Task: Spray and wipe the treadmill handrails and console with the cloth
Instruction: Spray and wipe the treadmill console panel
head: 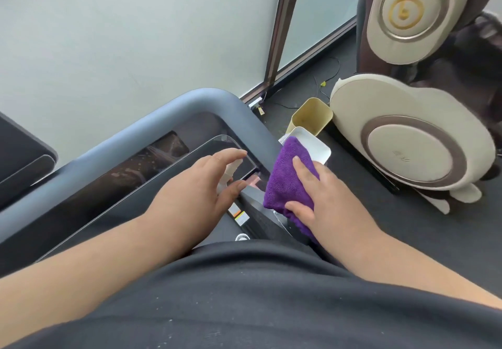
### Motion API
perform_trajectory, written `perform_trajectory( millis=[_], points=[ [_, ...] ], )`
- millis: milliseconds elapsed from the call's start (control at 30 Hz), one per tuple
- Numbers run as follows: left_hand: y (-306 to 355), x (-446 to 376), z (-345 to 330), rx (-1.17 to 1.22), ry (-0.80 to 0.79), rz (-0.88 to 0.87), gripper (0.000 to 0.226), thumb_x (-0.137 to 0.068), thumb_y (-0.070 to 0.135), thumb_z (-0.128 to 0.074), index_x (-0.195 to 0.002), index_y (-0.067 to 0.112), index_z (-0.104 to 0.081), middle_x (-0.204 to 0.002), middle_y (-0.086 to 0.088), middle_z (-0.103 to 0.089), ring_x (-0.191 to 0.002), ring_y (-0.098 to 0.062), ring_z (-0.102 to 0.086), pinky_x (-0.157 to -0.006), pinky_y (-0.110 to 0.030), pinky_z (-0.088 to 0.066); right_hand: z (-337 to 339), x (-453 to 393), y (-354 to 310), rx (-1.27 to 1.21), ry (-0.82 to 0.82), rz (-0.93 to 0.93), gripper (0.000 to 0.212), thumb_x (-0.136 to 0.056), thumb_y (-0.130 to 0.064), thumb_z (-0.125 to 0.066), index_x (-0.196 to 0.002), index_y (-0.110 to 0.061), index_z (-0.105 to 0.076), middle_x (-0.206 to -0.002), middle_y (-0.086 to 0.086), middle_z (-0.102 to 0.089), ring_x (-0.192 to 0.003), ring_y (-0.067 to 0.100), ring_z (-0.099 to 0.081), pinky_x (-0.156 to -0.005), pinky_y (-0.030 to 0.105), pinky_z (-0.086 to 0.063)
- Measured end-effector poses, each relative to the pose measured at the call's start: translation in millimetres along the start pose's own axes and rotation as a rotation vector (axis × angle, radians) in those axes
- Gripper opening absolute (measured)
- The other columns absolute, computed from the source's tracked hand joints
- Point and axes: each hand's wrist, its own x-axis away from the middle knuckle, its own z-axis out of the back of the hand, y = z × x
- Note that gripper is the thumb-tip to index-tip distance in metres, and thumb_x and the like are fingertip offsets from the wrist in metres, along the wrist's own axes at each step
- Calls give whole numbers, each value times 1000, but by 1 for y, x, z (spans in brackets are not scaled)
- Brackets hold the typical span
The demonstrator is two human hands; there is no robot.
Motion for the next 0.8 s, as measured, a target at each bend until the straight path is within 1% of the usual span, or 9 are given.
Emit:
perform_trajectory(
  millis=[100, 167, 233, 300, 367, 433, 533, 633, 800],
  points=[
    [3, -2, 1, -5, -10, -5, 43, -91, 62, -42, -131, 60, -26, -111, 29, -45, -84, -2, -48, -73, -27, -40, -3, -3, -5, 32, 18, -1, 78, -93, -58, -48, -157, -33, -12, -149, 6, -33, -119, 26, -46, -102, 37, -42],
    [5, -4, 2, -10, -8, -15, 43, -90, 64, -40, -132, 58, -29, -113, 25, -50, -86, -4, -52, -73, -29, -42, -3, -18, -14, 58, 36, 13, 78, -93, -57, -50, -157, -33, -12, -150, 8, -33, -119, 29, -46, -101, 39, -42],
    [5, -4, 1, -16, -5, -15, 43, -90, 64, -40, -131, 58, -29, -117, 20, -56, -91, -8, -58, -73, -31, -46, 0, -42, -25, 57, 48, 31, 79, -94, -56, -53, -157, -32, -14, -150, 11, -33, -120, 33, -47, -101, 42, -41],
    [4, -2, 1, -15, -3, 0, 43, -91, 63, -42, -131, 58, -28, -114, 18, -59, -92, -9, -60, -75, -33, -49, 3, -73, -40, 53, 52, 48, 78, -94, -56, -53, -157, -31, -14, -151, 12, -32, -122, 35, -47, -102, 43, -41],
    [2, 0, 0, -12, 2, 29, 44, -91, 61, -44, -131, 59, -27, -111, 18, -58, -89, -9, -59, -73, -33, -48, 7, -108, -60, 79, 55, 65, 78, -95, -56, -51, -158, -31, -12, -151, 14, -31, -124, 37, -46, -101, 44, -41],
    [3, 3, 0, -17, 13, 44, 44, -91, 61, -44, -131, 60, -24, -113, 20, -57, -88, -7, -56, -71, -31, -44, 11, -141, -81, 109, 44, 70, 79, -95, -56, -51, -158, -31, -11, -148, 15, -33, -124, 38, -46, -100, 44, -41],
    [7, 4, -1, -15, 20, 24, 46, -89, 68, -36, -132, 60, -23, -121, 20, -58, -96, -8, -58, -76, -33, -48, 15, -166, -95, 123, 21, 80, 79, -96, -55, -51, -158, -32, -9, -145, 14, -35, -124, 37, -46, -101, 45, -41],
    [9, 6, 1, -16, 38, 22, 46, -90, 65, -38, -132, 61, -23, -118, 20, -60, -97, -6, -59, -76, -32, -49, 14, -153, -83, 79, 5, 81, 79, -96, -54, -52, -158, -33, -9, -146, 14, -35, -125, 37, -45, -101, 45, -41],
    [12, 6, 7, -13, 32, 6, 44, -91, 62, -42, -130, 62, -21, -115, 20, -59, -93, -7, -60, -77, -35, -51, 1, -85, -37, 5, 28, 64, 78, -95, -54, -52, -157, -33, -11, -145, 9, -38, -121, 32, -48, -100, 42, -44]
  ],
)
